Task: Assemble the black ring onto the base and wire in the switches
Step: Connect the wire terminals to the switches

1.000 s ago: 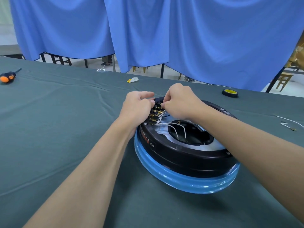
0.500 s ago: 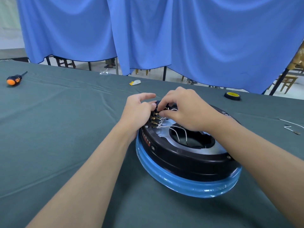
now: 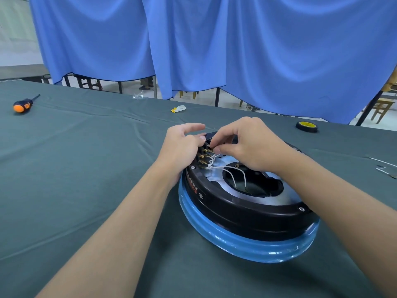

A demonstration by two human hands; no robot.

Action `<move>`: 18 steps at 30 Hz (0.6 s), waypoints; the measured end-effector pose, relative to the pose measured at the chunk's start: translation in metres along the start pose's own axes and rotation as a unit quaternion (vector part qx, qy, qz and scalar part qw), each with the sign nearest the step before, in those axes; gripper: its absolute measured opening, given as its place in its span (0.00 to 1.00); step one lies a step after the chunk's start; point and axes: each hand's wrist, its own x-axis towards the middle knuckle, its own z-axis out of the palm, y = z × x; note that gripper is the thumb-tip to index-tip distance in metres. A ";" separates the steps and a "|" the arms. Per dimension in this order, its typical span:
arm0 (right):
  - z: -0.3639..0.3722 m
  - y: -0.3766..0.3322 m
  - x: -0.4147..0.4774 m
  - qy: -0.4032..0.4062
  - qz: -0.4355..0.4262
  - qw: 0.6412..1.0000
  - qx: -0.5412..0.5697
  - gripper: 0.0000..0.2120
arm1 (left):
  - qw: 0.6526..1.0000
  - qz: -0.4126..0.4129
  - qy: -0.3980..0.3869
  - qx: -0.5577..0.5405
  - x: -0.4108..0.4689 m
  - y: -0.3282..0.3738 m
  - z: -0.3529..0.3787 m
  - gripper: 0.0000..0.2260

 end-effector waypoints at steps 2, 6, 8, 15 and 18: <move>0.001 -0.001 0.001 0.013 -0.002 1.000 -0.001 0.04 | 1.000 0.001 0.001 0.006 0.000 0.000 0.000 0.14; 0.001 -0.003 0.003 0.048 0.008 0.999 0.006 0.04 | 1.000 0.000 0.003 0.011 0.000 0.001 0.000 0.14; 0.001 -0.003 0.004 0.038 0.018 0.999 0.004 0.04 | 1.000 -0.001 0.005 0.013 0.000 0.001 0.000 0.14; 0.007 -0.007 0.007 0.032 0.029 0.998 -0.041 0.05 | 1.000 0.002 0.005 0.018 0.000 0.001 0.000 0.13; 0.008 -0.007 0.008 0.034 0.038 0.998 -0.042 0.06 | 1.000 0.002 0.008 0.020 0.000 0.001 0.000 0.13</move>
